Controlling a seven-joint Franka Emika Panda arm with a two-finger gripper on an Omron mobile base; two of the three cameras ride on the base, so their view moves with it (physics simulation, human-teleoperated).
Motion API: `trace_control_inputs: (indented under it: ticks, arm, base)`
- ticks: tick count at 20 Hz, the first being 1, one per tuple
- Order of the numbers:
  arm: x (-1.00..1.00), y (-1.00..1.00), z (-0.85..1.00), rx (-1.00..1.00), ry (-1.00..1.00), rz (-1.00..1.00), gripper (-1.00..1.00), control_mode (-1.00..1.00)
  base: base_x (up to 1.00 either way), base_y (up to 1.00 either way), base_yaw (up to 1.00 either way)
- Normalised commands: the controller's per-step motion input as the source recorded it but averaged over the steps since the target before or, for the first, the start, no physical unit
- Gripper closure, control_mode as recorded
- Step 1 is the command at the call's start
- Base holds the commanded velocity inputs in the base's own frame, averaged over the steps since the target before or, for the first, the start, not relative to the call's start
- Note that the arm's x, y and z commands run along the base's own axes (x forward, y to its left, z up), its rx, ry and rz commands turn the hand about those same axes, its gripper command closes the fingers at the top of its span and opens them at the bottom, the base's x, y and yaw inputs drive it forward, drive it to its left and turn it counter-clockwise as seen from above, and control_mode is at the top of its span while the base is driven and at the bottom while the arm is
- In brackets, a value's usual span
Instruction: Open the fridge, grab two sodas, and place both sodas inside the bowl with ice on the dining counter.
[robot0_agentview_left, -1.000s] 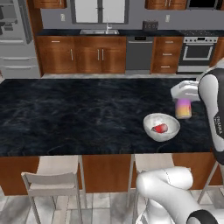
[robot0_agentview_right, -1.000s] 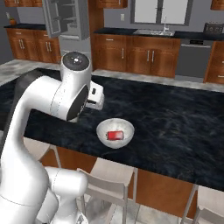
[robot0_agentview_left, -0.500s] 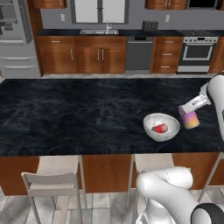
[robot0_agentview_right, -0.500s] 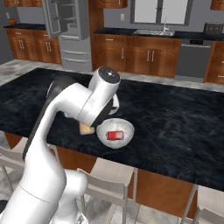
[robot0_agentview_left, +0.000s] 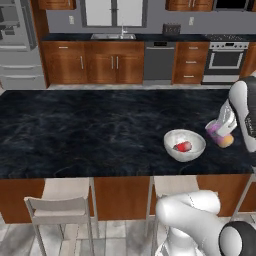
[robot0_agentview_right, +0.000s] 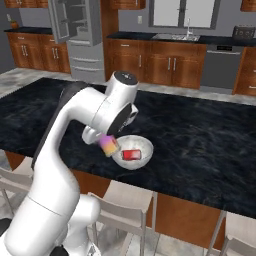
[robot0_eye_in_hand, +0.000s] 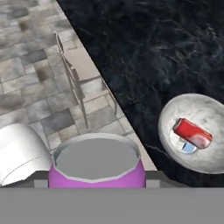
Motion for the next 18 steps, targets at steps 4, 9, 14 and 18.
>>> trace_control_inputs:
  ticks: [4,9,14,18]
  arm:
    - [0.09,0.0,-0.21,-0.17,0.04,0.28,1.0,-1.0]
    - [0.21,0.04,-0.25,-0.07,0.05,0.16,1.0,-1.0]
    - [0.39,0.1,-0.12,-0.05,0.06,0.0,1.0,-1.0]
    - [0.22,0.03,-0.17,-0.09,0.06,0.0,1.0,-1.0]
  base:
    - [0.0,0.0,0.0]
    - [0.0,0.0,0.0]
    - [0.0,0.0,0.0]
    - [0.0,0.0,0.0]
